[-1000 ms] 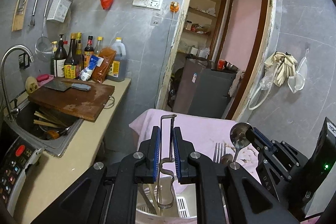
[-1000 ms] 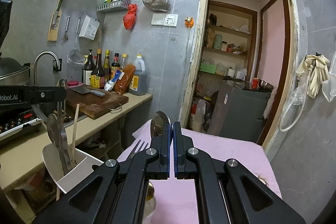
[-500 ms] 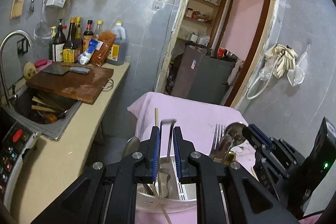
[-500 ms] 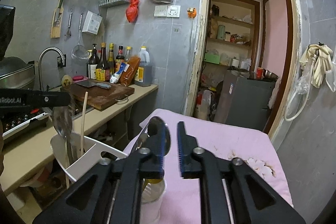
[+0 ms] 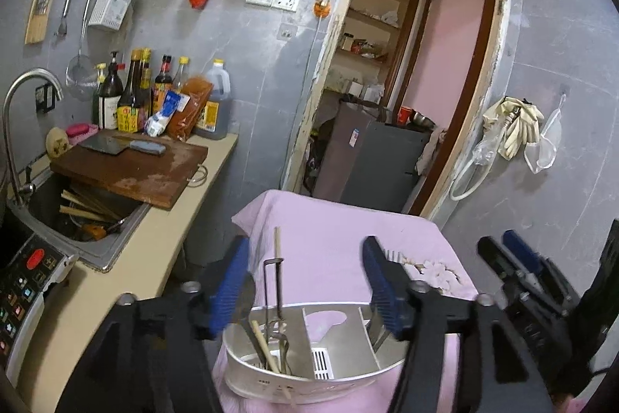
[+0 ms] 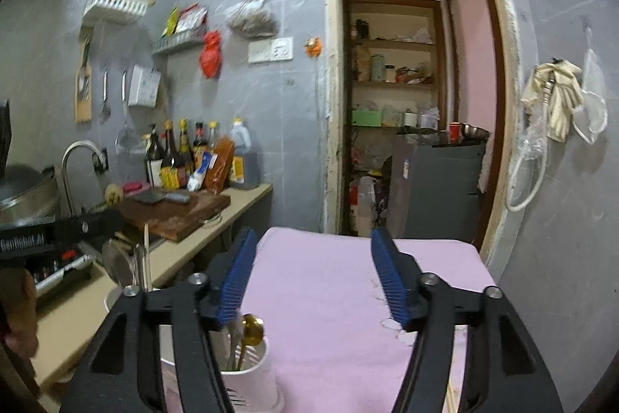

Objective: Organize utensils
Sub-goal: 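Open both tools to drop the clip and spoon into the caddy, then move both tools back toward the two remaining wooden chopsticks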

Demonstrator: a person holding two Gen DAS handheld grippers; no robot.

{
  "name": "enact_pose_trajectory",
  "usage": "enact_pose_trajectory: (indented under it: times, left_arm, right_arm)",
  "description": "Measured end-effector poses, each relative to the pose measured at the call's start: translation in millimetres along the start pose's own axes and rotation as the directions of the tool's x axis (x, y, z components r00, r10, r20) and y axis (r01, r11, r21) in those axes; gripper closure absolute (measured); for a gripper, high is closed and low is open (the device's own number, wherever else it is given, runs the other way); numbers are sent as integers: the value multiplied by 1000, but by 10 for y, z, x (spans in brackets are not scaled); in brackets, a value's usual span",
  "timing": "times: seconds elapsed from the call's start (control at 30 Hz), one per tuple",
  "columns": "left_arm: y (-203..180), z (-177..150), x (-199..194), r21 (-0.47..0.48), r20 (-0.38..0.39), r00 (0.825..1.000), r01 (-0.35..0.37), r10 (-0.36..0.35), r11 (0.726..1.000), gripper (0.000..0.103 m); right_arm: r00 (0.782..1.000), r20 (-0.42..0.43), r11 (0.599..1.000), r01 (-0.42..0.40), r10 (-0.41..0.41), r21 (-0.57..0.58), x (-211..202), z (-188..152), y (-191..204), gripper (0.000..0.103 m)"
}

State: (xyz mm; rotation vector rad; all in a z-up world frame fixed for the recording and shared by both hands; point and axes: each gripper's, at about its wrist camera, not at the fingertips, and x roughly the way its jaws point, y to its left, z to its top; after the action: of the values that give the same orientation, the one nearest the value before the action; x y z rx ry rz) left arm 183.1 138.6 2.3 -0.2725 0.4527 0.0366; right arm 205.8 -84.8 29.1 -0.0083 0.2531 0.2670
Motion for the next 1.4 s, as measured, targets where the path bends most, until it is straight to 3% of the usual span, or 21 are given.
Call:
enact_pose_trajectory:
  times: [0.07,0.23,0.57,0.83,1.13,1.27,1.4]
  left_arm:
    - [-84,-13,-37,13,27,1000,-12,11,1000,21]
    - [-317,-46,-88,37,83,996,-26,23,999,5]
    - [-940,-249,-20,104,100,994,35,-45,994,2]
    - [-1446,-588,238,125,-27,995,94,-92,988,2]
    - [-1910,-972,623,149,-147,985,118,-96,982,2]
    - [-2022,-1146,838,162,-211,974,116,-81,980,2]
    - [-2048,-1334,1085,149,-314,948,104,-53,983,2]
  right_arm:
    - [1000,6,1000,11,-11,27,-66,21,-96,33]
    - [999,31,995,41,-44,95,-300,36,-403,13]
    - [989,48,982,136,-143,129,-737,-116,-1022,3]
    - [973,-59,963,230,-223,143,-826,-448,-1622,3]
    - [945,-245,957,257,-218,137,-629,-1057,-2236,3]
    - [932,-310,960,240,-187,142,-511,-1303,-2387,3]
    - [913,-379,969,211,-149,127,-363,-1523,-2444,3]
